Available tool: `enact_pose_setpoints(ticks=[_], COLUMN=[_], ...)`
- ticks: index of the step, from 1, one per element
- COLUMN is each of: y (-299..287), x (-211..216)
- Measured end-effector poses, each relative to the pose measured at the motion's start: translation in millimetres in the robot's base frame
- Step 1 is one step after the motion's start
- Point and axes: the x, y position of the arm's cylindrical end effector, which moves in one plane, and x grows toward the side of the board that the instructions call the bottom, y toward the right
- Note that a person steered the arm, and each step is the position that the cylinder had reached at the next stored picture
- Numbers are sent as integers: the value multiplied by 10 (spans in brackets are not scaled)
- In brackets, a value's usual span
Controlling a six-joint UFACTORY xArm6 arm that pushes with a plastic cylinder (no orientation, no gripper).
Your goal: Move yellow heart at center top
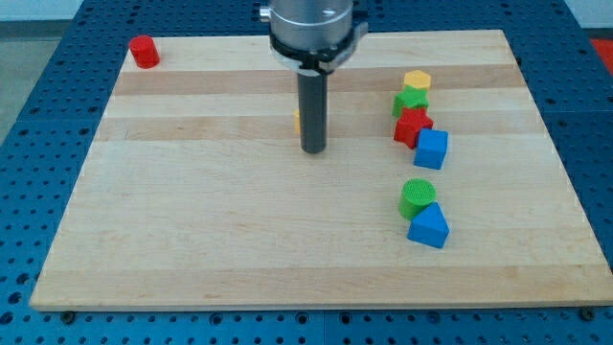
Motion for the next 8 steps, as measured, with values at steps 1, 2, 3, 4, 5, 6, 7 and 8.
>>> enact_pose_setpoints(ticks=[1,2,3,4,5,6,7,8], y=[-36,-34,-27,184,184,109,48,-80], x=[-393,-571,-307,-286,-707,-1205,-1245,-1228])
